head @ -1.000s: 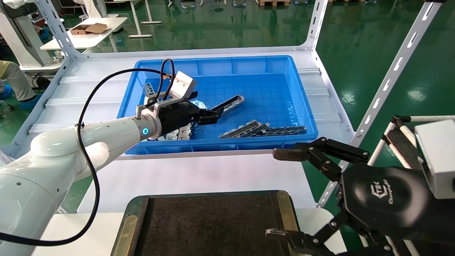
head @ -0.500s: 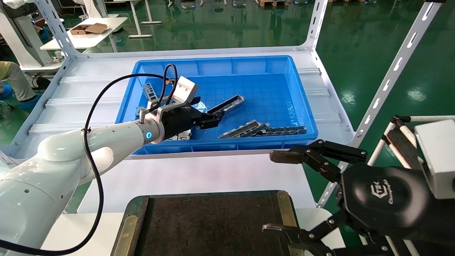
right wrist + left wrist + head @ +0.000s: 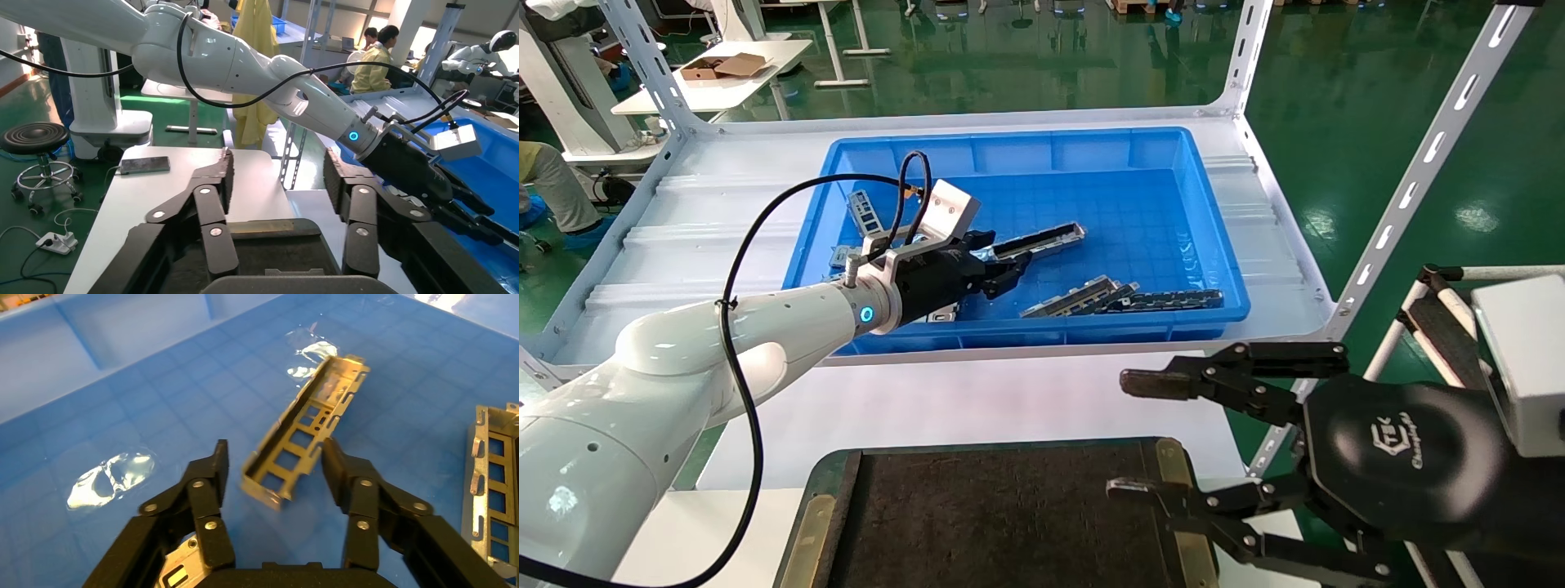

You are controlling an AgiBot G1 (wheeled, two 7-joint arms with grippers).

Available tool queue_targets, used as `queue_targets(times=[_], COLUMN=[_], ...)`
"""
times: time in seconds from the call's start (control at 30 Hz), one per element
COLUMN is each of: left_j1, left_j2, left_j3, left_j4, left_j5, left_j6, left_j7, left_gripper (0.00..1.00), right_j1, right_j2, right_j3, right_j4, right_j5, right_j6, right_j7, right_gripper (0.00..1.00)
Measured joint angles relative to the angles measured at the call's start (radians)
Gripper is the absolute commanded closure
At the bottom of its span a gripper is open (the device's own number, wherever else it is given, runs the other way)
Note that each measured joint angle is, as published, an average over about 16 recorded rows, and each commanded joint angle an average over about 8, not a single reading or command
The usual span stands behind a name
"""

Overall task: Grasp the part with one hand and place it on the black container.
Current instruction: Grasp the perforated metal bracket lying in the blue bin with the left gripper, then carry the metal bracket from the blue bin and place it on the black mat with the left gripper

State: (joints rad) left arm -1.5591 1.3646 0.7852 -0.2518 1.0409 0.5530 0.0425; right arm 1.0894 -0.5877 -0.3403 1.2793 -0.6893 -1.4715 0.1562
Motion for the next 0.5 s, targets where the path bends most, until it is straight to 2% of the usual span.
queue_targets(times=[0.5], left_j1=[-0.004], left_j2=[-0.002], left_j3=[0.066], left_j4=[-0.002], left_j5=[-0.065], left_j6=[-0.023], left_j7=[-0.012], left_gripper=[1.0], right_j1=[0.0], right_j2=[0.0], right_j3=[0.0], right_j4=[0.0], right_j5=[0.0], right_j6=[0.0], right_j7=[0.0], right_gripper=[1.0])
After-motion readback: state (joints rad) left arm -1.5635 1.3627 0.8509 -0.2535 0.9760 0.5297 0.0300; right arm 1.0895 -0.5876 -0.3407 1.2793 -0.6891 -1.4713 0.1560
